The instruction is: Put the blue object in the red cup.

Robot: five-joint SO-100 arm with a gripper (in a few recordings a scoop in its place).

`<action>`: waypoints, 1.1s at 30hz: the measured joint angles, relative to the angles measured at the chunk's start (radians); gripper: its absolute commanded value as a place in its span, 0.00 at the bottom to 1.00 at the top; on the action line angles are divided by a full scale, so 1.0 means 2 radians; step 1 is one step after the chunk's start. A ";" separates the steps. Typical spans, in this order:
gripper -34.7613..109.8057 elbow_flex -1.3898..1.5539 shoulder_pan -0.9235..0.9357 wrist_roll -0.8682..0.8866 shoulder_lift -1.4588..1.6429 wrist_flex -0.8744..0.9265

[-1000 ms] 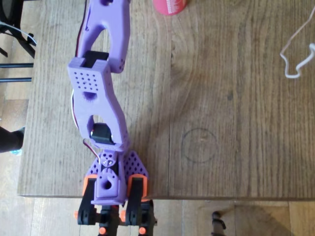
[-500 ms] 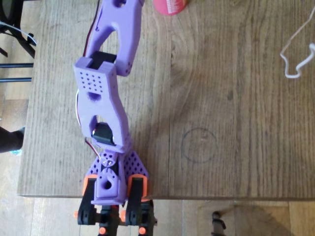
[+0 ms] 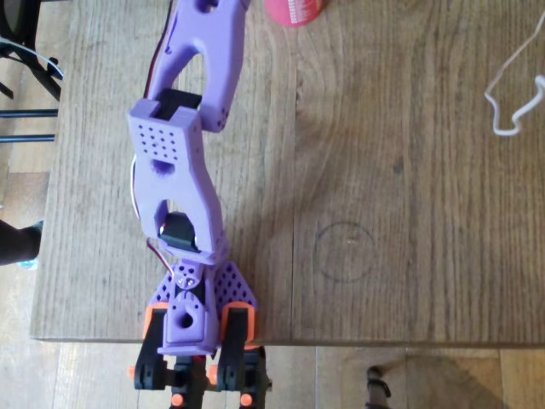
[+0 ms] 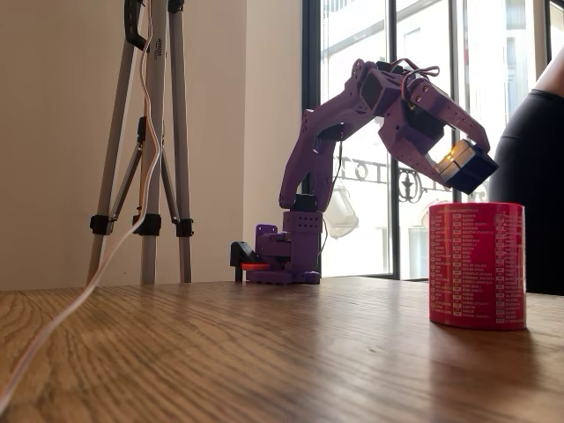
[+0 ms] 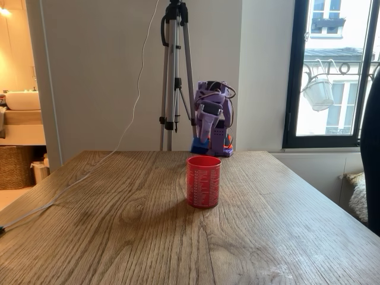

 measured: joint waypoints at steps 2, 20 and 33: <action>0.24 0.000 -0.004 -0.004 0.000 0.000; 0.43 0.000 -0.012 -0.014 0.000 0.013; 0.48 0.000 -0.005 -0.014 0.000 0.032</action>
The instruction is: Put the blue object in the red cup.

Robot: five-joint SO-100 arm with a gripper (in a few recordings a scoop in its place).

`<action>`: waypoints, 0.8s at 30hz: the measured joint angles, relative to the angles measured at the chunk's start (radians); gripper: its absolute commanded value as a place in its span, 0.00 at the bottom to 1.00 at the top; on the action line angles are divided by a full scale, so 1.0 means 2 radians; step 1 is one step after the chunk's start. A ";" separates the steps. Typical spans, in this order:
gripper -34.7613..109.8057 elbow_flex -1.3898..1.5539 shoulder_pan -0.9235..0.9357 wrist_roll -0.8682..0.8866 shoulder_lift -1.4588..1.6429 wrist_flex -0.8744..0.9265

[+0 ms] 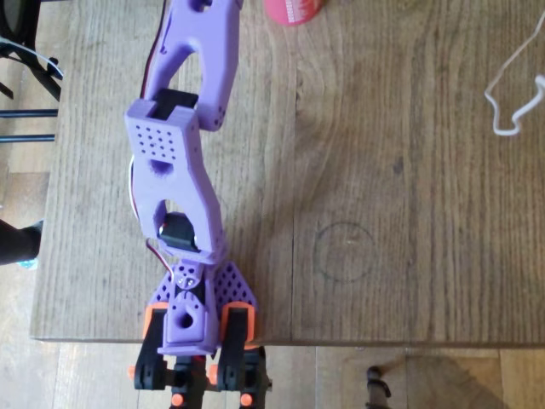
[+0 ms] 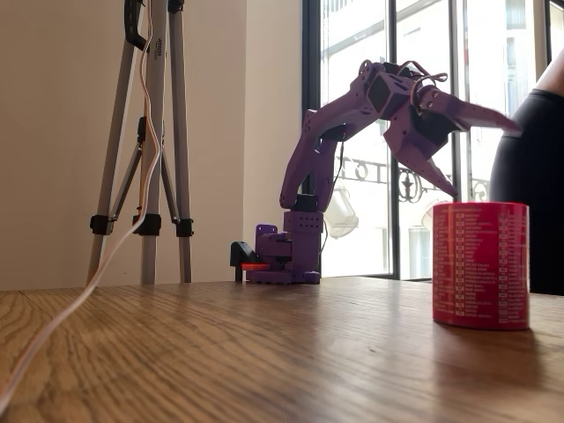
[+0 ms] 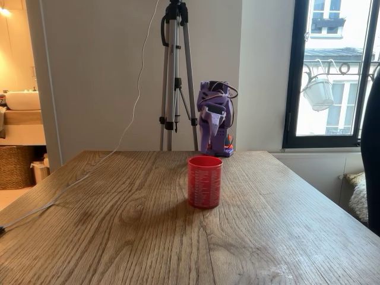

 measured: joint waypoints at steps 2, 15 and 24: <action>0.24 0.000 0.000 0.000 0.000 0.000; 0.24 0.000 0.012 -0.005 0.000 -0.024; 0.24 0.096 -0.024 0.085 0.134 -0.072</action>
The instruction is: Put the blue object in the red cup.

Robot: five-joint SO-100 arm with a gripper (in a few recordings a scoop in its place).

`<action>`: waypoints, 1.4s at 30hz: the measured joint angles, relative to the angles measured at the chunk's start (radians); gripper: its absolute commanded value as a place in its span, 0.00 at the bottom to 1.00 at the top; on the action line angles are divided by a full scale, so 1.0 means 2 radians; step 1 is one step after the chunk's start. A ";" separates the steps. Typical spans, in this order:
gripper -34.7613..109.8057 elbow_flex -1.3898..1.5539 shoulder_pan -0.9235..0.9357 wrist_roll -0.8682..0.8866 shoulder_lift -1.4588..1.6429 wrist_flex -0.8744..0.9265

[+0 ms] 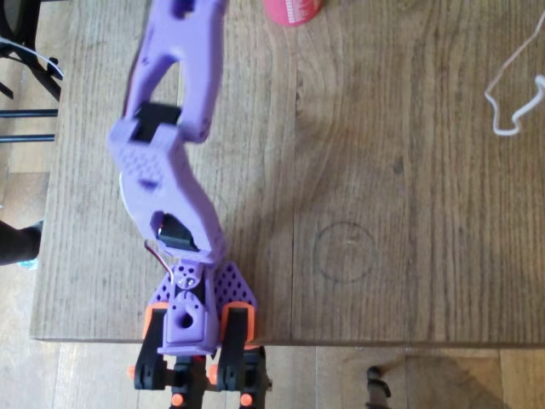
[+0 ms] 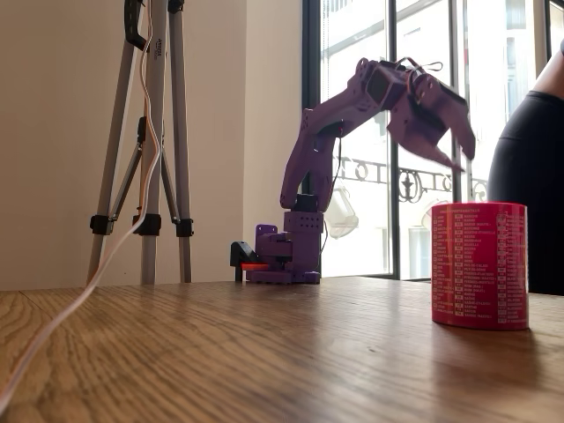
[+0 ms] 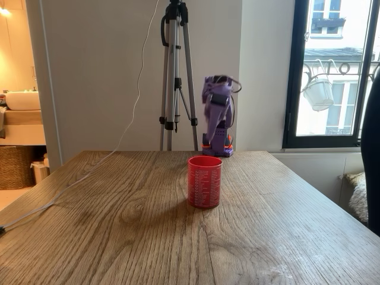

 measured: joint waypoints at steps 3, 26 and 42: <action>0.24 0.058 -0.010 0.035 0.095 0.018; 0.24 0.667 -0.123 -0.004 0.852 0.058; 0.24 0.927 -0.119 0.058 0.944 0.114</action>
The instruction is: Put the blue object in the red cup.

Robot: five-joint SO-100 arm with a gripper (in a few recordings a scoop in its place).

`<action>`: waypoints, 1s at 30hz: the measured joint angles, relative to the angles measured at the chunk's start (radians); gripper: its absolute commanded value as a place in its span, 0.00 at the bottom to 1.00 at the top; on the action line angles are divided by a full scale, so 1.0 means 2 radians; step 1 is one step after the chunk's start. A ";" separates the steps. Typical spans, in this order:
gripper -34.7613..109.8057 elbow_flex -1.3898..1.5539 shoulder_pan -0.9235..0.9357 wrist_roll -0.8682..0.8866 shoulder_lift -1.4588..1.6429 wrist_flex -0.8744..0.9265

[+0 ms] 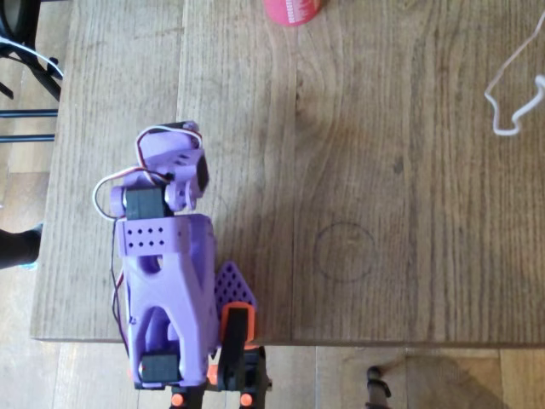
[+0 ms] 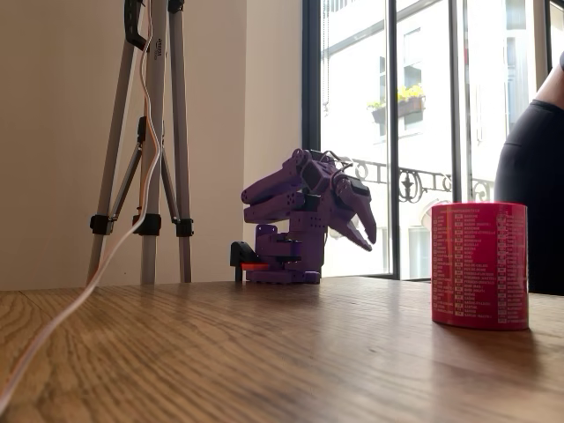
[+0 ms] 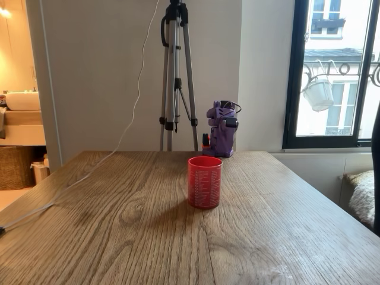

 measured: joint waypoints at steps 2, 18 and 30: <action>0.24 0.018 0.007 -0.007 -0.002 0.000; 0.24 0.027 0.043 -0.005 -0.001 0.000; 0.24 0.027 0.041 -0.005 -0.001 0.000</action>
